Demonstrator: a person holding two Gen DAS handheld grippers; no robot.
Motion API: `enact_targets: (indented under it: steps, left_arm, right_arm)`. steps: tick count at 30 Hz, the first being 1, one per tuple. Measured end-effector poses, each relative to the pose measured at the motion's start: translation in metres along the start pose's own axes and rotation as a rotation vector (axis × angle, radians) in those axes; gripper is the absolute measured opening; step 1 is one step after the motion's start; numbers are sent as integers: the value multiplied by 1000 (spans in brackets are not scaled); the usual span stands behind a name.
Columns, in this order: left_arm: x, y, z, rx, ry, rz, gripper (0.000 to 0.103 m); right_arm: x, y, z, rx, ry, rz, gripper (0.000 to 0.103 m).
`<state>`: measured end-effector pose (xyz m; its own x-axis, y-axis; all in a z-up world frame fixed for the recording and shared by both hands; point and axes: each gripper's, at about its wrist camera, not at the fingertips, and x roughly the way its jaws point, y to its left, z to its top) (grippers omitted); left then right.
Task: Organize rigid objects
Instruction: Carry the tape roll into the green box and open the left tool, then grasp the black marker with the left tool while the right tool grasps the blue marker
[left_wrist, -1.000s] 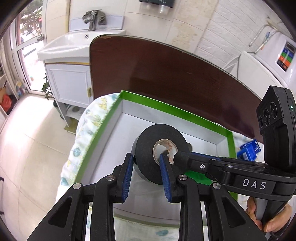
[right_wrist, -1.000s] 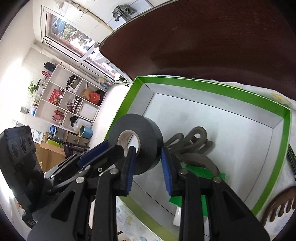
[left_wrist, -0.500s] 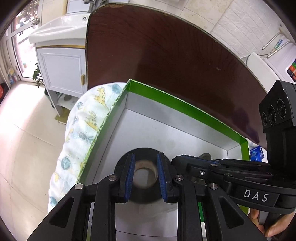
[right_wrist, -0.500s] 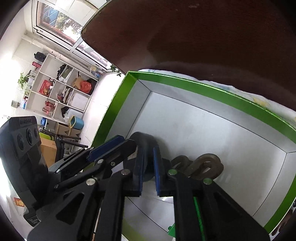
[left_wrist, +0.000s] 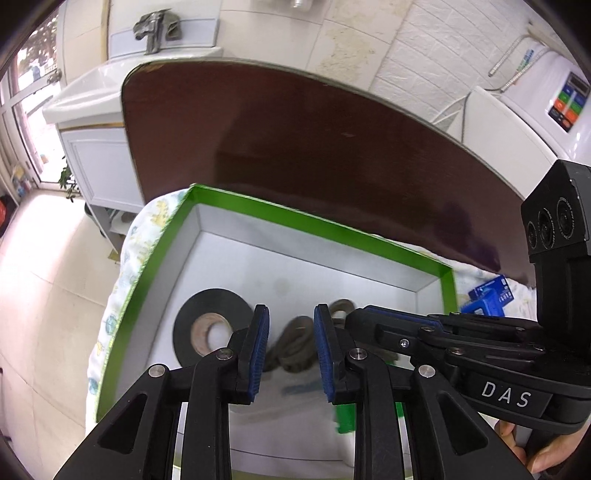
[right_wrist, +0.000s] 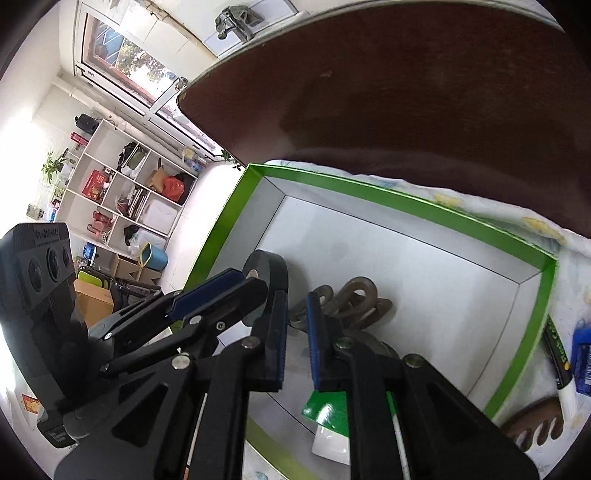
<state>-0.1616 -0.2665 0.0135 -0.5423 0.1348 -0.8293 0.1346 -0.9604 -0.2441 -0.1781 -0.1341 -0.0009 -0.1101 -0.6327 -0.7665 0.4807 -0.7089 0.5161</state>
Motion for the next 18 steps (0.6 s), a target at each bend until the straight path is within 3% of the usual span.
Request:
enact_targets:
  steps: [6,11,18]
  left_arm:
    - [-11,-43,2,42,-28,-3,46]
    - [-19,-91,-1,104,-40,-12,47]
    - [0,-167,-9,212,-5,-27,47]
  right_arm:
    - [-45,-26,-16,39,-71,-21,12]
    - [-89,-62,-34,102,-140,-40,13]
    - [-155,-131,-69,228,-253,-104,13]
